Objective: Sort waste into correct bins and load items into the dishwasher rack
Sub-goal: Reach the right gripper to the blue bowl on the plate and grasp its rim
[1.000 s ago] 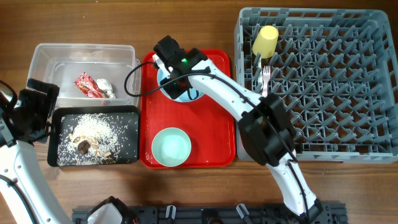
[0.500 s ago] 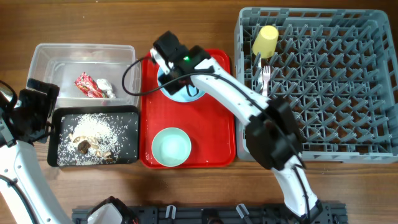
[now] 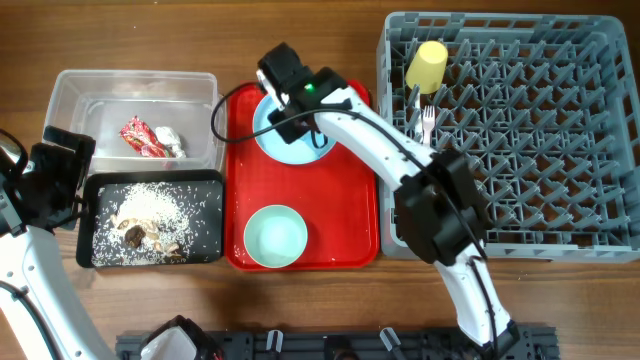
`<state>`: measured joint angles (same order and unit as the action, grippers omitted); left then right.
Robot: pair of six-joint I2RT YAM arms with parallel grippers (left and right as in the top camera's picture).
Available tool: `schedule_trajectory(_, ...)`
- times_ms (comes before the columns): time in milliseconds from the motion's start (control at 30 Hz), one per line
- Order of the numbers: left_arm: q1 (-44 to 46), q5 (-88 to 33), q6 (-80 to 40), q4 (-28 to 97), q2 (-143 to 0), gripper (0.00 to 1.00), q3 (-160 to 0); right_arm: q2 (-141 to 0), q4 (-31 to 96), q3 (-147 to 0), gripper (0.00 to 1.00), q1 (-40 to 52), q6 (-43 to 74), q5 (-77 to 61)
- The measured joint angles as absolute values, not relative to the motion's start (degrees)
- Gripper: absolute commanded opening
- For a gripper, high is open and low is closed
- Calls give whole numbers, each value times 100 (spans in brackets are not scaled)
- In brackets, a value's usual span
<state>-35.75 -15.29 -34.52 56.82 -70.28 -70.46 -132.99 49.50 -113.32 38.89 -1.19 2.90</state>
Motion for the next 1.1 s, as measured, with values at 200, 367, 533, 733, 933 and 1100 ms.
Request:
schedule_trajectory(200, -3575, -1529, -3452, 5684, -7028, 100, -7046, -13472, 5183, -11284, 25, 3889, -130, 193)
schedule_trajectory(367, -3575, -1529, -3452, 5684, -7028, 100, -7046, -13472, 5218, -11284, 24, 3889, -113, 174)
schedule_trajectory(533, -3575, -1531, -3452, 5684, -7028, 100, -7046, -13472, 5258, -11284, 24, 3889, -67, 104)
schedule_trajectory(733, -3575, -1531, -3452, 5684, -7028, 100, -7046, -13472, 5266, -11284, 24, 3889, -23, -169)
schedule_trajectory(933, -3575, -1529, -3452, 5684, -7028, 100, -7046, -13472, 5118, -11284, 24, 3889, -139, -235)
schedule_trajectory(1100, -3575, -1529, -3452, 5684, -7028, 100, -7046, -13472, 5107, -11284, 20, 3889, -287, -121)
